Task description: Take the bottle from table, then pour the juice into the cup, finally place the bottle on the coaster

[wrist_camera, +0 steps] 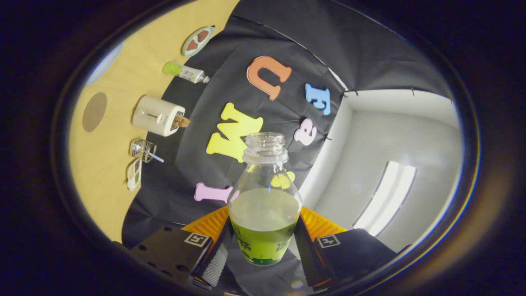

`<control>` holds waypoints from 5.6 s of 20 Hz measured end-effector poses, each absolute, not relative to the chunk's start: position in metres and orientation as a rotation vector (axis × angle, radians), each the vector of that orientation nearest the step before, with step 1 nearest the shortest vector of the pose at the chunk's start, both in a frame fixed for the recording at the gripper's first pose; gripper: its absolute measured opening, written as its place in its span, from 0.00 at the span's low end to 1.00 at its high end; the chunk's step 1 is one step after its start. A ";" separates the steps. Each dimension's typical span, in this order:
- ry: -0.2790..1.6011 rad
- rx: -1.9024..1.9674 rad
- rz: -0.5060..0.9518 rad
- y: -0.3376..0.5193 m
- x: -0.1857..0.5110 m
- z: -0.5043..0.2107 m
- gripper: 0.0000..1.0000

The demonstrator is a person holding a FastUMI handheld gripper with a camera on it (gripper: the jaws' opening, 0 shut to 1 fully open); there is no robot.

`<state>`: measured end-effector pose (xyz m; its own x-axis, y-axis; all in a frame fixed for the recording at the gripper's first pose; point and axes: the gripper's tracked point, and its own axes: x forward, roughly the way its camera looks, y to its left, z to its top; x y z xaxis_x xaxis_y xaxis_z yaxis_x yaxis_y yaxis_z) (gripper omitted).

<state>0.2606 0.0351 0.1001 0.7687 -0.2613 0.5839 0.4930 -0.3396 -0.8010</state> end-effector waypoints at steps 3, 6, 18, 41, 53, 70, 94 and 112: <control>-0.003 -1.484 -0.603 0.025 0.273 0.064 0.80; 0.047 -1.235 -0.500 0.033 0.272 0.049 0.80; 0.213 -0.339 -0.098 0.071 0.281 0.014 0.80; 0.303 -0.043 0.001 0.041 0.427 -0.139 0.81; 0.329 -0.022 0.054 0.052 0.438 -0.163 0.91; 0.219 -0.004 0.021 0.017 0.302 -0.071 1.00; 0.074 0.011 -0.040 -0.020 0.010 0.004 1.00; 0.006 0.015 -0.078 -0.050 -0.029 0.007 1.00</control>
<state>-0.0287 -0.0505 0.0070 0.9970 -0.0775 -0.0063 0.0776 0.9969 0.0151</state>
